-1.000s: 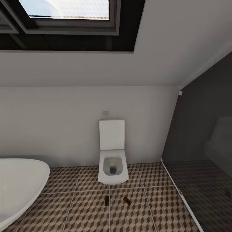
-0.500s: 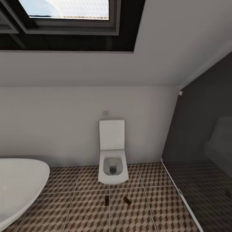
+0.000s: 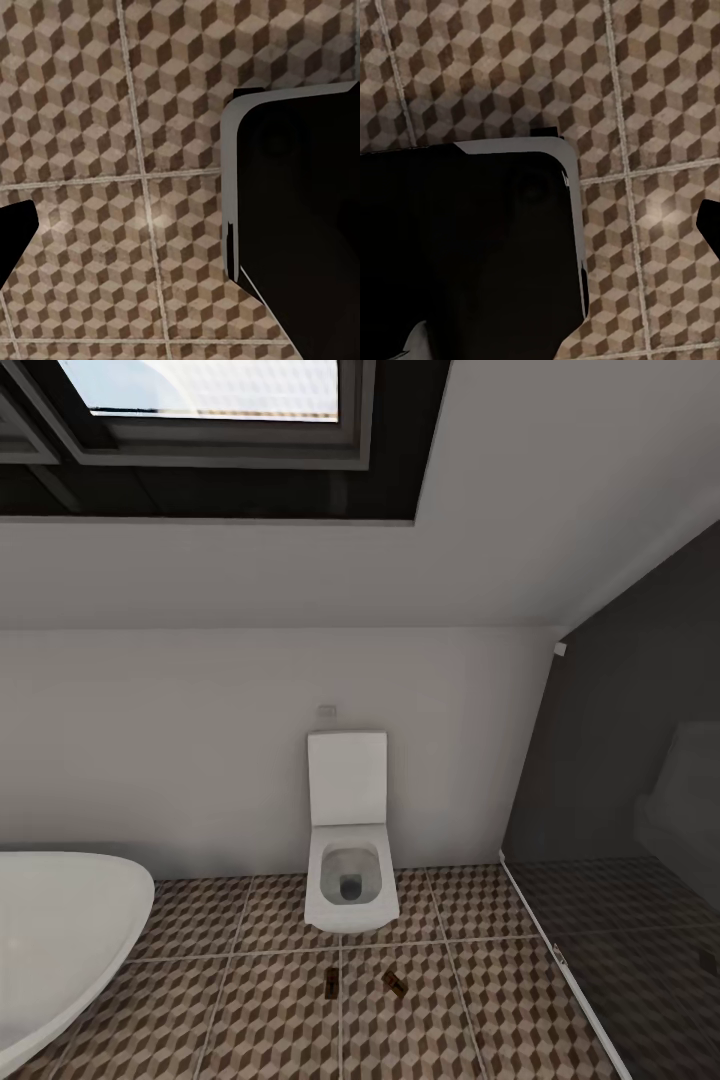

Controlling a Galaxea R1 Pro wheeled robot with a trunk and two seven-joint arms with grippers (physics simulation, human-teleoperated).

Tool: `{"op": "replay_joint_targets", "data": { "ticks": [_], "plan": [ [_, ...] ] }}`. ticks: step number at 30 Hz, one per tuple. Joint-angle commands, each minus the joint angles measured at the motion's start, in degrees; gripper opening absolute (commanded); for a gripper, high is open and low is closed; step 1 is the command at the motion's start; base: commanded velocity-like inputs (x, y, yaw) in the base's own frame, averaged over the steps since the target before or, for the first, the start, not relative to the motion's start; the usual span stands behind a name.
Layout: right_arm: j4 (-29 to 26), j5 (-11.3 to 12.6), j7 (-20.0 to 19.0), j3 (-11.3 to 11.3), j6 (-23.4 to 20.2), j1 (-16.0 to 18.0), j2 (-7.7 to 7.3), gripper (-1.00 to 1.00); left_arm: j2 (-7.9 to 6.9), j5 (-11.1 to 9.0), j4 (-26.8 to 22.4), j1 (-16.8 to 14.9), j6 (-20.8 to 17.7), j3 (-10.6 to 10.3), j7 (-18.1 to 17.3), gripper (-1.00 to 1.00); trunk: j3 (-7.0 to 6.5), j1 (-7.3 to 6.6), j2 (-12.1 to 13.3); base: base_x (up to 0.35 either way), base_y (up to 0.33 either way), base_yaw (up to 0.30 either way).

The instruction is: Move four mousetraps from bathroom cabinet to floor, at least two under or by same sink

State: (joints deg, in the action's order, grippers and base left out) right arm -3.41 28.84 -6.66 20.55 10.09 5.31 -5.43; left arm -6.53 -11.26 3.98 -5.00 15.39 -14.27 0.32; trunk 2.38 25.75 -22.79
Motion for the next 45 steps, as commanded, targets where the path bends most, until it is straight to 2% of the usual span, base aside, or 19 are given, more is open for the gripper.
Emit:
{"op": "replay_joint_targets", "data": {
  "ticks": [1, 45],
  "plan": [
    [0.07, 0.61, -0.28, 0.37, 0.20, 0.05, -0.02, 1.00, 0.03, -0.43, 0.22, -0.10, 0.39, -0.49, 0.03, 1.00, 0.13, 0.04, -0.13, 0.000, 0.000, 0.000],
    [0.07, 0.61, -0.27, 0.37, 0.20, 0.05, 0.00, 1.00, 0.03, -0.43, 0.20, -0.10, 0.38, -0.49, 0.03, 1.00, 0.13, 0.04, -0.13, 0.000, 0.000, 0.000]
  ]
}}
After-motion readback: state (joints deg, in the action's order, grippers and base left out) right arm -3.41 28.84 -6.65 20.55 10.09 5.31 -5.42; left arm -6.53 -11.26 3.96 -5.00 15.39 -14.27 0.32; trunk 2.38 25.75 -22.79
